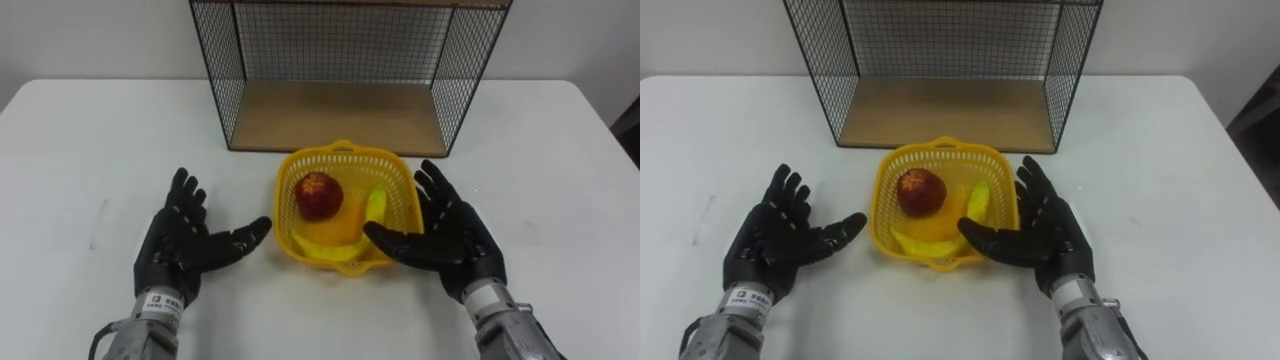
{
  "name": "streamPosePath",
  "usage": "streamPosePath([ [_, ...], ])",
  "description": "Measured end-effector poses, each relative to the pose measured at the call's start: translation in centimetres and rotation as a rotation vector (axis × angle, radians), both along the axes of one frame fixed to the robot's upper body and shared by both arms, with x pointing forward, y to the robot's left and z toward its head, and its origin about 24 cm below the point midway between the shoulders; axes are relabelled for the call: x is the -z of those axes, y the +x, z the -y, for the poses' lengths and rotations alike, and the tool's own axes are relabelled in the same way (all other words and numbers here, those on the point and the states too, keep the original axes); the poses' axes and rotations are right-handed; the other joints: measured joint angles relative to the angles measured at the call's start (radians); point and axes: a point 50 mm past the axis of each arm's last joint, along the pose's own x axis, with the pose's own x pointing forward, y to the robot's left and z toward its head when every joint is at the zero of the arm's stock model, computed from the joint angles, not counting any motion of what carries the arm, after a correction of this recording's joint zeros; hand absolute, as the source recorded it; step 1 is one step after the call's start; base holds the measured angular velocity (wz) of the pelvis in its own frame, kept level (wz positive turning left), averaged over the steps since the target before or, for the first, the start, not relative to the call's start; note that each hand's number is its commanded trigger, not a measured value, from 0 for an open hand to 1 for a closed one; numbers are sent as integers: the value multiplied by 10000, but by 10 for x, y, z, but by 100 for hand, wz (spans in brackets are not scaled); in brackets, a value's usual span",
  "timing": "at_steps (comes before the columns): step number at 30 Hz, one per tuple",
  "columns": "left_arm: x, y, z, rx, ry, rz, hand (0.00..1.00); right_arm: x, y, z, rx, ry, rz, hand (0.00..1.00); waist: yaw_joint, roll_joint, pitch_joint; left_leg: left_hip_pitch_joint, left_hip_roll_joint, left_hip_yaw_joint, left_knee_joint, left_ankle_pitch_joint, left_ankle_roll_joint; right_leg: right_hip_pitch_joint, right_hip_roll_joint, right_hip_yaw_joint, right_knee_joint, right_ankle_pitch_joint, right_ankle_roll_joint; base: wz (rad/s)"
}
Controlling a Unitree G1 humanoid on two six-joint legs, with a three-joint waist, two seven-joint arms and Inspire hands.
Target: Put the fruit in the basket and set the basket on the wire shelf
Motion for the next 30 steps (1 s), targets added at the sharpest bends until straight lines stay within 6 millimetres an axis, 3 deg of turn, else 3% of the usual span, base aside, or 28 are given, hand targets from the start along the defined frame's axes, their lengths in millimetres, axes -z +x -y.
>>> streamPosePath([
  [17,2,-2,-6,-425,-761,-45,0,0,0,1,68,-40,-12,0,14,-32,18,114,3,16,-57,0,0,30,11,65,6,0,0,0],
  [30,0,0,5,-459,-1948,268,0,0,1,-4,-37,412,27,0,-2,-43,50,-69,80,56,-2,1,1,-116,-2,-9,104,0,0,0],
])
